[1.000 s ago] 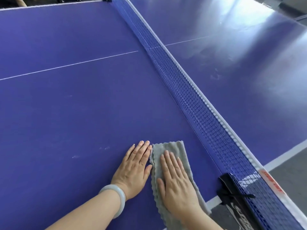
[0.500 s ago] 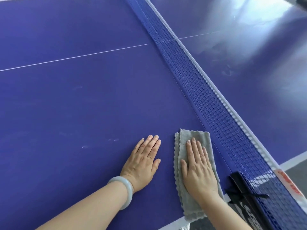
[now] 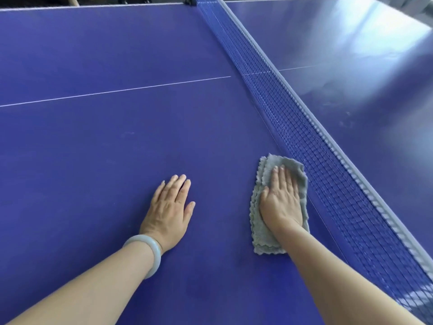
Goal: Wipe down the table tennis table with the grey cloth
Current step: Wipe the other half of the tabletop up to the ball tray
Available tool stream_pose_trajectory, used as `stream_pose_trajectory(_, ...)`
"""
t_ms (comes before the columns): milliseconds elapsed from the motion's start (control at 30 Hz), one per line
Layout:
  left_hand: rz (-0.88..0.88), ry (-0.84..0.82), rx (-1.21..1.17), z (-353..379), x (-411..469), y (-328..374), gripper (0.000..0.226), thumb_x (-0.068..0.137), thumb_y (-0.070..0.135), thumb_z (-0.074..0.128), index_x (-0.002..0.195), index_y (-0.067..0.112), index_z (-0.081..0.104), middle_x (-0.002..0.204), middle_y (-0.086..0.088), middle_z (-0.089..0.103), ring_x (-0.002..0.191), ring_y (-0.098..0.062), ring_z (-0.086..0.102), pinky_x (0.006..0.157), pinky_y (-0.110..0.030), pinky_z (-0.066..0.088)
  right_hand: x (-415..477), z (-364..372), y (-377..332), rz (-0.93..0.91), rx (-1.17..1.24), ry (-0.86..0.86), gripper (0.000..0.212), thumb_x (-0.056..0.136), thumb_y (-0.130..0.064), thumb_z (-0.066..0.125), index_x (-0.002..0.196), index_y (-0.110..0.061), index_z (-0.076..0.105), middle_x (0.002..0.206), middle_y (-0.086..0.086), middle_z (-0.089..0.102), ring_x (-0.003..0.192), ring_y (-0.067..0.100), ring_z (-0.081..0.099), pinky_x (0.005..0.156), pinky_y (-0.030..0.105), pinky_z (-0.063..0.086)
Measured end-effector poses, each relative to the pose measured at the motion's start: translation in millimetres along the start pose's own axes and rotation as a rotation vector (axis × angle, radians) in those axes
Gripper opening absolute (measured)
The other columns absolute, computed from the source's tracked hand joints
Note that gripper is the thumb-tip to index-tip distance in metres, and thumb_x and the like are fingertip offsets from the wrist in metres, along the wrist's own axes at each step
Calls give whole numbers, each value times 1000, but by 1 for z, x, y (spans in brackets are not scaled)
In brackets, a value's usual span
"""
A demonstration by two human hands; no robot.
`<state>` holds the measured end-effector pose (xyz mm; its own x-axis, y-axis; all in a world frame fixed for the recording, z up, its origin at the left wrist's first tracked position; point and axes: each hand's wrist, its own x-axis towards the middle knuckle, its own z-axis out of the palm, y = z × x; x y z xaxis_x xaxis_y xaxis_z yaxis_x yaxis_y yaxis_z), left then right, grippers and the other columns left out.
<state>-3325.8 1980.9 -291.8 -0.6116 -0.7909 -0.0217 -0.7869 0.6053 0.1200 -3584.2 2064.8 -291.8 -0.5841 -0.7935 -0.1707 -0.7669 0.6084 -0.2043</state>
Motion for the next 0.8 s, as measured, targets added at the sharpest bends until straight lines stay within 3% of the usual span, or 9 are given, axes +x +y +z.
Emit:
stream_pose_trajectory(133,-3,-8,3,1,0,-2,69,99,44,10,153,9,32,161,-5,28,150,-22,22,124,-42,14,-35,8,-33,-404,27,5,61,105,-32,25,159,-14,6,165,0,-5,151,12,-14,124,32,-9)
stream_pose_trajectory(233,-2,-22,16,-1,1,-2,67,99,42,15,151,7,36,159,-8,32,149,-24,27,122,-45,20,-88,12,-4,-635,-8,-44,61,103,-38,34,159,-18,19,165,-2,13,153,11,3,124,33,4)
stream_pose_trajectory(300,-1,-27,15,0,1,-2,65,99,41,19,150,6,40,157,-9,35,147,-25,30,121,-46,23,-76,4,28,-512,-34,-5,61,103,-40,33,159,-21,15,165,-5,10,153,7,-2,124,29,-1)
stream_pose_trajectory(367,-1,-17,17,0,2,0,64,99,41,22,149,6,42,157,-9,37,146,-25,32,120,-44,21,-44,-8,44,-212,-35,44,62,104,-40,25,159,-20,3,165,-5,-4,149,4,-17,122,26,-11)
stream_pose_trajectory(433,0,-11,18,-1,3,0,63,99,40,23,148,6,43,156,-9,38,146,-25,33,119,-44,20,-4,-12,38,-9,-37,66,65,103,-41,20,158,-17,-5,166,0,-12,150,9,-19,123,31,-12)
stream_pose_trajectory(567,-3,-23,16,-3,3,1,63,98,40,24,148,6,43,156,-9,38,146,-25,33,119,-47,29,47,-8,-19,91,-12,42,67,103,-38,17,158,-10,-9,166,6,-13,152,17,-15,123,35,-11)
stream_pose_trajectory(667,-6,-49,25,-6,3,1,63,98,40,23,148,6,42,156,-9,38,146,-26,34,117,-48,32,29,8,-64,-222,22,15,65,103,-37,16,158,-11,-8,165,2,-16,149,12,-23,122,31,-15)
stream_pose_trajectory(800,-2,-43,29,-8,3,2,62,98,39,27,147,5,44,154,-10,40,144,-26,37,116,-46,26,-30,14,-39,-655,-33,-29,62,104,-38,30,159,-14,14,166,0,8,153,11,1,124,33,3)
